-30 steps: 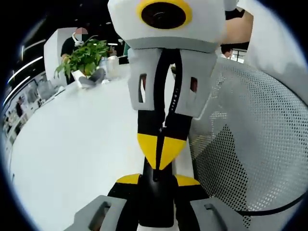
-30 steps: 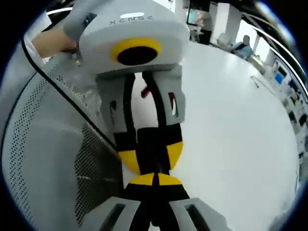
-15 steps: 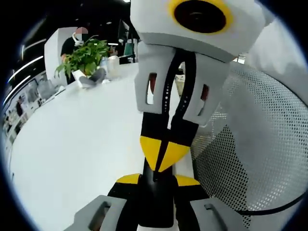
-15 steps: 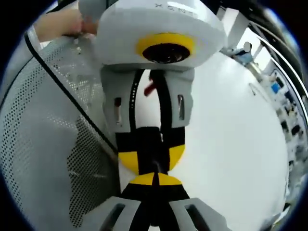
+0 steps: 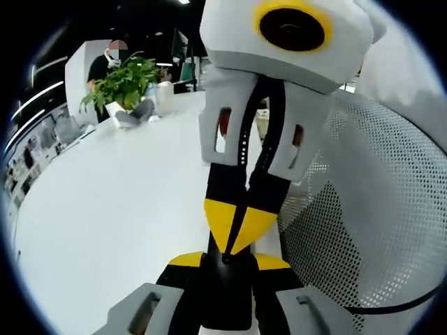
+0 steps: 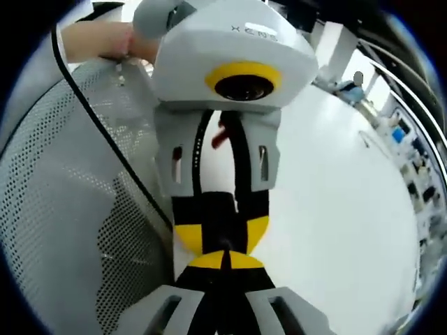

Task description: Press the specified remote control buttons in sequence, fully releasing each button before pressing the next.

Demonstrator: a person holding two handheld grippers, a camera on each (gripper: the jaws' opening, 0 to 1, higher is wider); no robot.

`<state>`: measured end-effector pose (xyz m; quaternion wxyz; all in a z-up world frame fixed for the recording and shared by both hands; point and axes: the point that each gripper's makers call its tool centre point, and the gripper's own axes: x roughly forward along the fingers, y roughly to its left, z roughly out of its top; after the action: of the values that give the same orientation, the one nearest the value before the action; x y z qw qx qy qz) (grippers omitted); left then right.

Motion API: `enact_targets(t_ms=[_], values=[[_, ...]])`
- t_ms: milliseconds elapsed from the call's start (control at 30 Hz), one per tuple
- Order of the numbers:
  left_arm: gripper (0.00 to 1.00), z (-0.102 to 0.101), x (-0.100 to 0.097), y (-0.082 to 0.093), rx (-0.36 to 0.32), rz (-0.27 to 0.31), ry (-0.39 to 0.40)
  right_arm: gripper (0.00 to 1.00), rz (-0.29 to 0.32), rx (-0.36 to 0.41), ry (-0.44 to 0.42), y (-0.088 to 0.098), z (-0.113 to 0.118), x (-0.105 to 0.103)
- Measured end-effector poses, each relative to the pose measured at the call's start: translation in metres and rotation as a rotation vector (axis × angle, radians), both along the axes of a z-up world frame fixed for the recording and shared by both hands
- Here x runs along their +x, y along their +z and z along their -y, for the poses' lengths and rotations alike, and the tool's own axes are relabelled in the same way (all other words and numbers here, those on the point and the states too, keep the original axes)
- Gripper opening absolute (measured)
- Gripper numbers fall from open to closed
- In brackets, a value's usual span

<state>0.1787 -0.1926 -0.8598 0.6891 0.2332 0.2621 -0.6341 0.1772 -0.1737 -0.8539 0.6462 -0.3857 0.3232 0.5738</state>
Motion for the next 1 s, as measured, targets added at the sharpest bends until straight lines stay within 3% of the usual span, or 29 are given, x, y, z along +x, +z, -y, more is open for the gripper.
enact_targets(t_ms=[100,333,433,600,767,833,900,1000], values=[[0.25,0.0001,0.0000,-0.0001,0.000,0.000,0.000,0.00,0.031,-0.037,0.049,-0.0001,0.0007,-0.0012],[0.25,0.0002,0.0000,0.0000,0.001,0.000,-0.001,0.00,0.043,-0.059,0.032,-0.0017,0.0002,0.0009],[0.25,0.0002,0.0002,0.0001,0.001,0.000,-0.001,0.00,0.102,-0.084,0.094,-0.0014,0.0004,0.0007],[0.25,0.0001,0.0006,0.0001,0.003,0.001,0.000,0.00,0.100,-0.079,0.071,-0.0017,0.0003,0.0012],[0.25,-0.0007,0.0028,-0.0002,0.007,0.002,0.013,0.00,0.142,-0.058,0.087,-0.0020,0.0000,0.0019],[0.25,-0.0007,0.0026,0.0000,0.007,0.004,0.013,0.00,0.133,-0.030,0.055,-0.0012,0.0000,0.0024],[0.25,-0.0008,0.0024,0.0001,0.006,0.005,0.011,0.00,0.079,-0.009,-0.008,-0.0008,-0.0004,0.0023],[0.25,-0.0007,0.0024,0.0002,0.006,0.004,0.013,0.00,0.026,0.025,-0.017,0.0009,0.0000,0.0045]])
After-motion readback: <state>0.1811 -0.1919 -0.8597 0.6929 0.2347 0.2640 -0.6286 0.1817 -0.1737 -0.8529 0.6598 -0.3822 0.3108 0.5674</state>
